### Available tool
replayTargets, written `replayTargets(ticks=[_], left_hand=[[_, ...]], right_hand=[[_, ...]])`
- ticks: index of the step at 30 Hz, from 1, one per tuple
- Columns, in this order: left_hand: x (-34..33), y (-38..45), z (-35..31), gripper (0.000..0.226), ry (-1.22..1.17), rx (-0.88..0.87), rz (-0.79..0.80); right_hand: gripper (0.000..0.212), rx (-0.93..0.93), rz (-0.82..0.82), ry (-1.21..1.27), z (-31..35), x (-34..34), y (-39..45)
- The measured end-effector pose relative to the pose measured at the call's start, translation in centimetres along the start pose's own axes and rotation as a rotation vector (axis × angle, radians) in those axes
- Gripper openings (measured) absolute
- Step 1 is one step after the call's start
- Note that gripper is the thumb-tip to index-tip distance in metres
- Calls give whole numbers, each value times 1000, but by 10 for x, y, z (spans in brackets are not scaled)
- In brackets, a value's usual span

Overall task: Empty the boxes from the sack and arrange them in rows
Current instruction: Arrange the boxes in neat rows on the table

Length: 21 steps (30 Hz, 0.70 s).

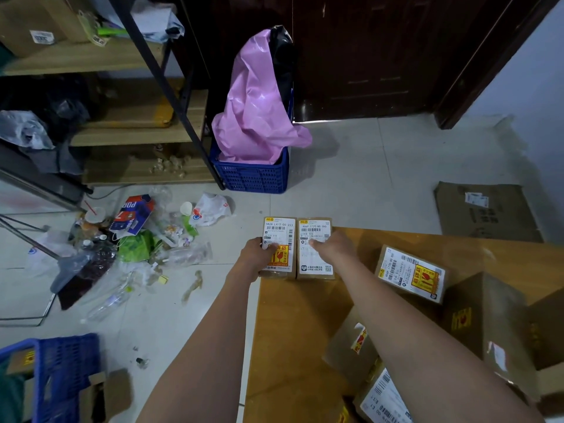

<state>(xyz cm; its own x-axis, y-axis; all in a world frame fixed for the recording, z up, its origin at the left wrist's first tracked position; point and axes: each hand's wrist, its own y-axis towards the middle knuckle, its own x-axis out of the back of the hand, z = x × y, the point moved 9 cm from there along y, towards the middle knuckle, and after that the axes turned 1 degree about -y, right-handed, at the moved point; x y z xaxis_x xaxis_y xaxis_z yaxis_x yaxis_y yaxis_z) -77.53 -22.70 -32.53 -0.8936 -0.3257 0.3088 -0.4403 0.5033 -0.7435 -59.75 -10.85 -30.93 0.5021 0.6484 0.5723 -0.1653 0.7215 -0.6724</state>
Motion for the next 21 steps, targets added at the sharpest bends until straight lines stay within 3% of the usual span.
replayTargets(ticks=[6,9,12,18,21], left_hand=[[-4,-10,-6,52,-48,25,13],[4,-14,-22,70,-21,-29,-86],[11,-19,-49,65,30,-136,-192],[-16,-32,-87,56,238,-271,-205],[-50,-49,-99,55,370,-344,-154]], right_hand=[[57,-8,45,37,3,2,-3],[68,-18,-161,-71,-2,38,-10],[69,6,-275,-315,-11,75,-17],[103,-89,12,-681,-76,89,-17],[116,-88,58,-757,-101,88,-22]])
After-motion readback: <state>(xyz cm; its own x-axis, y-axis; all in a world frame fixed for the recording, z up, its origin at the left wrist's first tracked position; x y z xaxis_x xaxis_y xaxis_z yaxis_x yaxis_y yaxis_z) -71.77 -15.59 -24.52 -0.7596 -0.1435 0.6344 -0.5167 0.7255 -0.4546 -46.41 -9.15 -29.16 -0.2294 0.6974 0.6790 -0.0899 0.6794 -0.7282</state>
